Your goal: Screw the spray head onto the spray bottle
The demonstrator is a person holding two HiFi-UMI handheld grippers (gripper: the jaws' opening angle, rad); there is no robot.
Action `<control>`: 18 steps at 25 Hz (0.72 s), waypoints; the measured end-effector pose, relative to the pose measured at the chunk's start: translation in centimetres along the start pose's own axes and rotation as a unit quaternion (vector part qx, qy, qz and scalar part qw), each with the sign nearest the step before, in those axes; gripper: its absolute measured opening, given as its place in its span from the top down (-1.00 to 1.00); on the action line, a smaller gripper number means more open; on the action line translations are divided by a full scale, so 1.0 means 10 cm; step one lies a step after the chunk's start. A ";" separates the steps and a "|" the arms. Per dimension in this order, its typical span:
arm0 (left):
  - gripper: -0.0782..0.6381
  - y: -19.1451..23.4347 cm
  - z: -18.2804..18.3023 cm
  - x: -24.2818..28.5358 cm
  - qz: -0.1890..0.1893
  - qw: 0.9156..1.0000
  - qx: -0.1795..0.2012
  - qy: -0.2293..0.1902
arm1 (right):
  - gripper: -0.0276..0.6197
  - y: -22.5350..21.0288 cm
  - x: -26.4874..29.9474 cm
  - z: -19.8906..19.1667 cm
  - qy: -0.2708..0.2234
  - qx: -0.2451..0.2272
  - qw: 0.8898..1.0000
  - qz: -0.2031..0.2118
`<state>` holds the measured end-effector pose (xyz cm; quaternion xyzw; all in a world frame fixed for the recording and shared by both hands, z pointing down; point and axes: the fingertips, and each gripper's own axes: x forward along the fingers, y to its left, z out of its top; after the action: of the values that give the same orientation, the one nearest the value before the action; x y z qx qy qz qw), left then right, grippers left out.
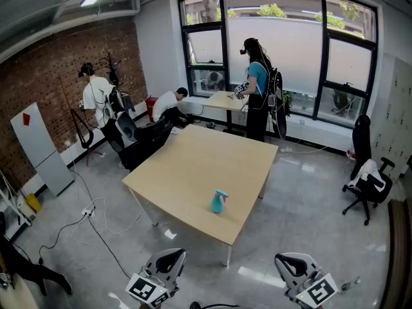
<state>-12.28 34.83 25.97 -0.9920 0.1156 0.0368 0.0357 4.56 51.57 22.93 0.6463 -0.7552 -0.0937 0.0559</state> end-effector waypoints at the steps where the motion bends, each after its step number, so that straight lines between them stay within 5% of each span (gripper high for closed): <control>1: 0.77 -0.02 0.01 -0.02 -0.001 1.000 -0.001 0.000 | 0.90 0.02 -0.01 -0.01 0.002 0.003 1.000 0.000; 18: 0.77 -0.12 -0.09 -0.15 0.006 1.000 -0.003 0.013 | 0.90 0.10 -0.09 -0.08 -0.002 0.025 1.000 0.005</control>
<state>-13.35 36.29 27.09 -0.9918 0.1214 0.0246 0.0315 3.92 52.57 23.96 0.6433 -0.7609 -0.0759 0.0384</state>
